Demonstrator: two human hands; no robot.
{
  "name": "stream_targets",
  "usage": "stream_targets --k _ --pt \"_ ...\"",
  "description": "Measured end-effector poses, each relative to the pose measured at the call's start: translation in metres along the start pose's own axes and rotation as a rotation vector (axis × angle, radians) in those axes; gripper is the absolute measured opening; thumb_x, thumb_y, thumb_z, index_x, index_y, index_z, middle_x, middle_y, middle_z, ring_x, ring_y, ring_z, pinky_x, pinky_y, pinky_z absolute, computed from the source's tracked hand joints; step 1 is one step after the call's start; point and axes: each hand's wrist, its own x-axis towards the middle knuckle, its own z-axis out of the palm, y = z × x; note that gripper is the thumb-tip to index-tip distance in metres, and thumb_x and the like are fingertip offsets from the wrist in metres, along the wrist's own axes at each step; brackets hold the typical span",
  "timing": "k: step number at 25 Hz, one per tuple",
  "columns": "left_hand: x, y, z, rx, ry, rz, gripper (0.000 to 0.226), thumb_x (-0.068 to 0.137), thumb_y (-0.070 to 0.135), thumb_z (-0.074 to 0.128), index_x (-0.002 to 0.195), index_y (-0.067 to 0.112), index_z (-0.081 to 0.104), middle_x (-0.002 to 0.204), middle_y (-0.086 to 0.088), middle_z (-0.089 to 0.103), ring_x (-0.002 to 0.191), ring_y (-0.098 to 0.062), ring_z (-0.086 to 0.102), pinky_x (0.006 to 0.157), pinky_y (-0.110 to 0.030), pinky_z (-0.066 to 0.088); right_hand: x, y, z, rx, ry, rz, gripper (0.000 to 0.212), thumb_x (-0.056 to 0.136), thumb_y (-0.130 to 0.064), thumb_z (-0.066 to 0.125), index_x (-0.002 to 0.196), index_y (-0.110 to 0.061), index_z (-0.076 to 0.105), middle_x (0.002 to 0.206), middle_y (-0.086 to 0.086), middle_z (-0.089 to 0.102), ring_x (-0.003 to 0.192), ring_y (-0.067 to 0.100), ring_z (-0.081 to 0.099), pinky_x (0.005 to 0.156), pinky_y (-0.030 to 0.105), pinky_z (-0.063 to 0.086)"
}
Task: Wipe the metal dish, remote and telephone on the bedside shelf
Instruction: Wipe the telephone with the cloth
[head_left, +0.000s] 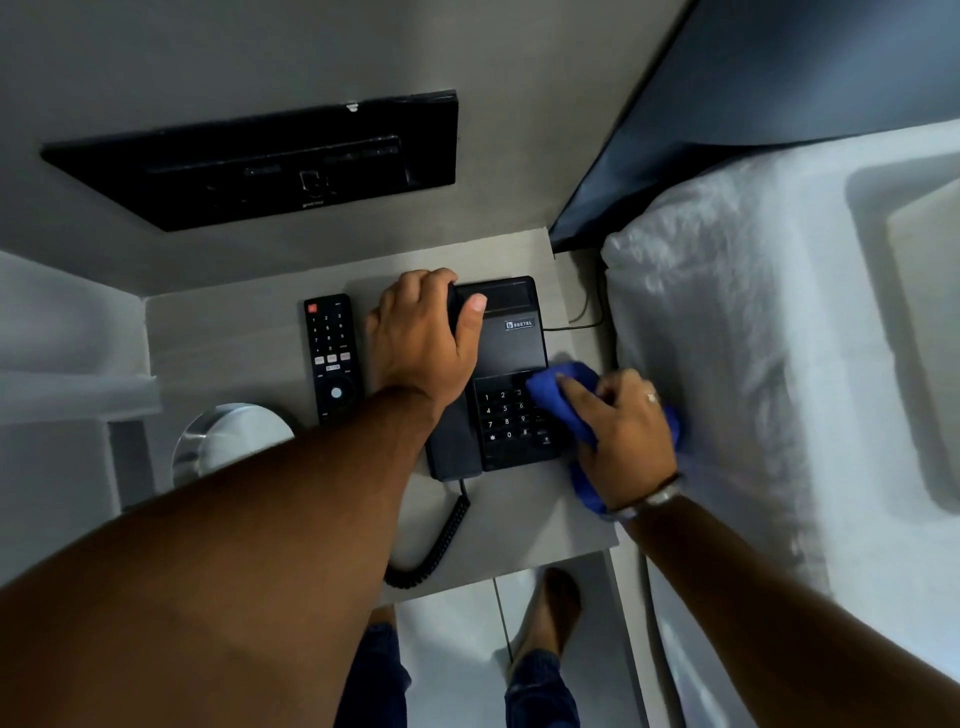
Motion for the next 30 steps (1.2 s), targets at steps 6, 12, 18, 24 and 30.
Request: stream_targets --k 6,12,18,24,30 --pt "0.001 0.001 -0.001 0.039 -0.013 -0.005 0.052 0.095 0.057 0.032 0.119 0.020 0.059 0.116 -0.008 0.062 0.105 -0.031 0.058 0.086 -0.046 0.045 0.006 -0.006 0.011 0.052 -0.075 -0.221 0.055 0.063 0.004 0.075 0.115 -0.009 0.065 0.080 0.020 0.056 0.064 0.035 0.055 0.053 0.039 0.050" --pt "0.000 0.005 -0.003 0.069 -0.017 -0.006 0.053 0.094 0.058 0.032 0.119 0.020 0.058 0.116 -0.008 0.063 0.104 -0.032 0.058 0.085 -0.047 0.045 -0.068 -0.001 0.011 -0.013 -0.253 -0.293 0.048 0.054 -0.003 0.083 0.099 -0.013 0.073 0.076 0.013 0.062 0.060 0.030 0.061 0.048 0.037 0.054" --pt "0.001 0.003 0.000 0.075 0.008 0.012 0.050 0.095 0.058 0.034 0.118 0.020 0.058 0.113 -0.008 0.063 0.102 -0.031 0.059 0.084 -0.046 0.047 0.003 -0.005 -0.019 0.003 0.050 -0.029 0.049 0.069 -0.010 0.059 0.118 -0.014 0.062 0.083 0.019 0.054 0.068 0.035 0.051 0.054 0.039 0.047" --pt "0.001 0.003 0.001 0.063 0.019 0.010 0.049 0.095 0.058 0.033 0.116 0.021 0.057 0.112 -0.009 0.063 0.101 -0.032 0.059 0.082 -0.047 0.046 -0.002 -0.019 0.005 0.002 -0.225 -0.092 0.065 0.065 0.003 0.069 0.128 -0.006 0.054 0.090 0.023 0.057 0.074 0.038 0.056 0.060 0.042 0.051" --pt "0.001 0.004 -0.001 0.063 0.018 0.007 0.049 0.094 0.058 0.033 0.116 0.021 0.057 0.112 -0.009 0.063 0.101 -0.033 0.059 0.082 -0.047 0.045 -0.050 -0.015 0.002 0.012 -0.284 -0.116 0.064 0.057 0.003 0.077 0.119 -0.005 0.063 0.082 0.019 0.060 0.066 0.035 0.059 0.056 0.043 0.055"
